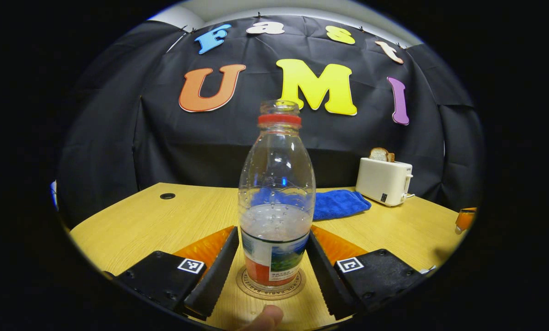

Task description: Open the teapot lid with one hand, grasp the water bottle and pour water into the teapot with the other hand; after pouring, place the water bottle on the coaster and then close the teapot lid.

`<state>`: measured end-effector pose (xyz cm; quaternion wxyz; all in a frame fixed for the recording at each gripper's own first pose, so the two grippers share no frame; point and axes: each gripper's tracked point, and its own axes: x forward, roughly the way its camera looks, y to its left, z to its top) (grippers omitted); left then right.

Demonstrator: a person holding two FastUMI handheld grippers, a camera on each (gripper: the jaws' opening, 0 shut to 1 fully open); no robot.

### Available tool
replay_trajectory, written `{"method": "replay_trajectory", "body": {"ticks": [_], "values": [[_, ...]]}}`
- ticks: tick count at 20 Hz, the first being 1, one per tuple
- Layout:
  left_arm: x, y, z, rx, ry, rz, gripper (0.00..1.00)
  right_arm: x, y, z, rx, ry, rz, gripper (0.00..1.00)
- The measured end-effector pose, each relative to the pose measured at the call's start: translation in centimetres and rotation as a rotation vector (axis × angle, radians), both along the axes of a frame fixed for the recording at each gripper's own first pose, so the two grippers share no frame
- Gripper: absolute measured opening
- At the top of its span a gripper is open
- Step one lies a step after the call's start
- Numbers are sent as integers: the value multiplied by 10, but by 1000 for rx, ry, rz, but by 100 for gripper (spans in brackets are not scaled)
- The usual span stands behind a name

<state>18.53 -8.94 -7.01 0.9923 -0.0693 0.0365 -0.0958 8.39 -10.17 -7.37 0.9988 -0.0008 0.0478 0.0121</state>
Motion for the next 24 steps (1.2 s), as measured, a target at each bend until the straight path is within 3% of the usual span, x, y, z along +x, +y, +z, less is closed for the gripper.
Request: {"method": "replay_trajectory", "body": {"ticks": [10, 14, 21, 24], "values": [[-25, 11, -3, -2, -4, 3, 89, -13, 27, 6, -13, -4, 55, 0], [-49, 11, -6, -57, 5, -49, 89, -20, 40, 11, -42, -24, 70, 0], [-103, 52, 20, -54, -88, 35, 89, -31, 68, 12, -74, -27, 112, 0], [-129, 57, 38, -70, -101, 35, 89, -33, 81, 15, -78, -26, 139, 0]]}}
